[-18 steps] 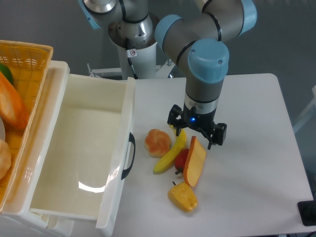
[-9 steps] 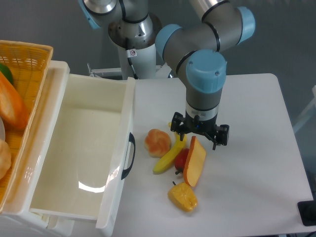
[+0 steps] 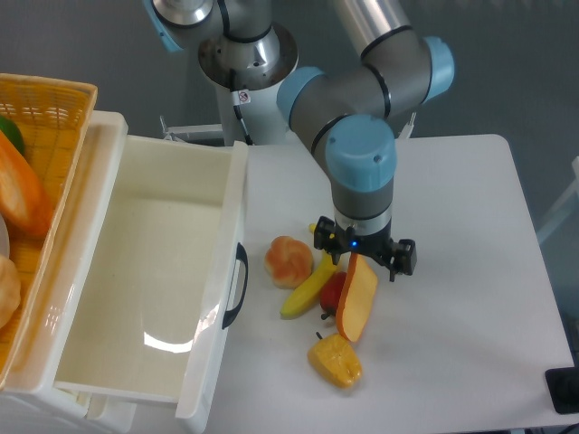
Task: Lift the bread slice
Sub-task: 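Descend further and close the gripper on the orange bread slice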
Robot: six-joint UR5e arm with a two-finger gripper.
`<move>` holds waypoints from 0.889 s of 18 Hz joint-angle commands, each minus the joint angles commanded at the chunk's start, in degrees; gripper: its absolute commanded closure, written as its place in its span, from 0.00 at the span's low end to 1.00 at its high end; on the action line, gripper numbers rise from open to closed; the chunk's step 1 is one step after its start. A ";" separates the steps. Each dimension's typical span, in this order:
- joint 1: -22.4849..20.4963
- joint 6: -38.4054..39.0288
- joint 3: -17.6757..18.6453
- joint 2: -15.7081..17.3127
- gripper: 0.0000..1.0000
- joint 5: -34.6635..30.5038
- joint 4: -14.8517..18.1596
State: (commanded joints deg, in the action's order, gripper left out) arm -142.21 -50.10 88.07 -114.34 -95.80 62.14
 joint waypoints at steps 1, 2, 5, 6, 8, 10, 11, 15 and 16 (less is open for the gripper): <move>0.09 0.00 0.52 -0.09 0.00 0.00 0.00; 0.18 0.09 0.88 -0.18 0.00 0.17 -0.09; 0.18 0.27 1.23 -1.32 0.00 0.44 0.00; 0.27 0.35 1.32 -1.76 0.00 0.44 0.00; 0.27 0.27 1.50 -2.46 0.00 0.53 0.00; 0.27 0.18 1.41 -3.08 0.00 0.61 -0.09; 0.27 0.09 1.23 -3.60 0.00 0.62 -0.09; -0.08 -0.17 0.44 -5.45 0.00 2.10 -0.09; -0.26 -0.26 0.44 -5.54 0.00 3.15 -0.09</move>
State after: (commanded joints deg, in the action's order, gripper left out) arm -142.47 -50.36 88.51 -119.88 -92.65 62.05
